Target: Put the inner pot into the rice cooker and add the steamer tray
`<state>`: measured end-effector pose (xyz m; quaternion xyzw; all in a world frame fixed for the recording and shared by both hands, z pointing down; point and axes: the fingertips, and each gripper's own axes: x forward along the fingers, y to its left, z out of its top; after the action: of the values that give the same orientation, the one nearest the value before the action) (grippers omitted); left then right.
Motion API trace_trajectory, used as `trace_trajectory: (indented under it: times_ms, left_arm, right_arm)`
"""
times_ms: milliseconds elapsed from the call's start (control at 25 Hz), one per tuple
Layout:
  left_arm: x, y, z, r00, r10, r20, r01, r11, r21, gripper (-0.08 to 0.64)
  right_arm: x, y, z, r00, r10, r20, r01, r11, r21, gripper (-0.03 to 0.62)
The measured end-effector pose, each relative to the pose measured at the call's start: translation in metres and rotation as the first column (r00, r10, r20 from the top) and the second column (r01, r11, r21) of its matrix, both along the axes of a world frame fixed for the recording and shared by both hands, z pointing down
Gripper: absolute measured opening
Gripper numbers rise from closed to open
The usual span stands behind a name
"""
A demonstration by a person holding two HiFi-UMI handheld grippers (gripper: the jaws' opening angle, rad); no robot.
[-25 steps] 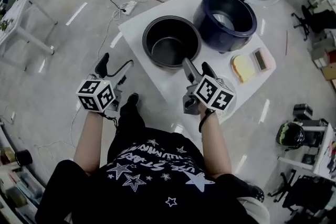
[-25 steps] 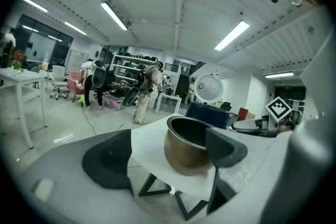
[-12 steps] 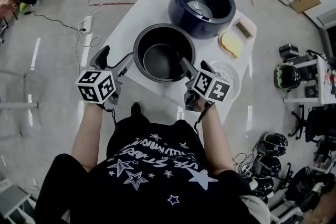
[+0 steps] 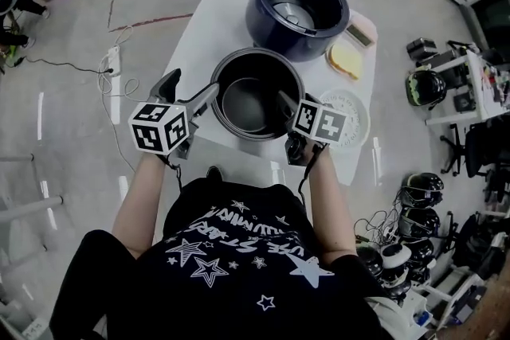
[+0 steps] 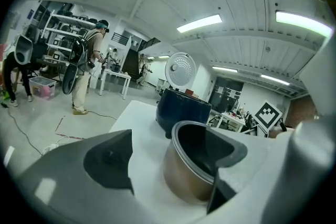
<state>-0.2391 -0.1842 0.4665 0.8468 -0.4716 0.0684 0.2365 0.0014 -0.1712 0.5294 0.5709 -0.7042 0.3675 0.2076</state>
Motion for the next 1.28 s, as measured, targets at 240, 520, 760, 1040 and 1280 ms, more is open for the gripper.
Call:
trace_trajectory:
  times_ms: [240,520,760,1040,1280]
  left_arm:
    - [0.013,-0.012,0.001,0.997,0.074,0.008,-0.073,0.997,-0.025,0.437]
    - [0.037,-0.015,0.011,0.986,0.162,0.028,-0.16,0.985,-0.06,0.437]
    - [0.057,-0.012,0.032,0.968,0.242,0.068,-0.229,0.96,-0.159,0.426]
    - [0.06,-0.004,0.055,0.968,0.226,0.109,-0.194,0.949,-0.247,0.371]
    - [0.047,0.015,0.057,0.973,0.171,0.156,-0.127,0.958,-0.257,0.157]
  right_arm:
    - [0.011,0.005,0.007,0.997,0.038,-0.069,-0.042,0.997,-0.058,0.237]
    - [0.017,0.007,0.012,0.988,0.046,-0.149,-0.059,0.995,-0.083,0.121]
    - [0.015,0.007,0.011,0.975,0.048,-0.219,-0.064,0.996,-0.067,0.1]
    - [0.008,0.006,-0.005,0.966,0.041,-0.254,-0.034,0.999,0.033,0.097]
    - [-0.005,0.008,-0.033,0.949,-0.015,-0.316,0.063,0.988,0.142,0.103]
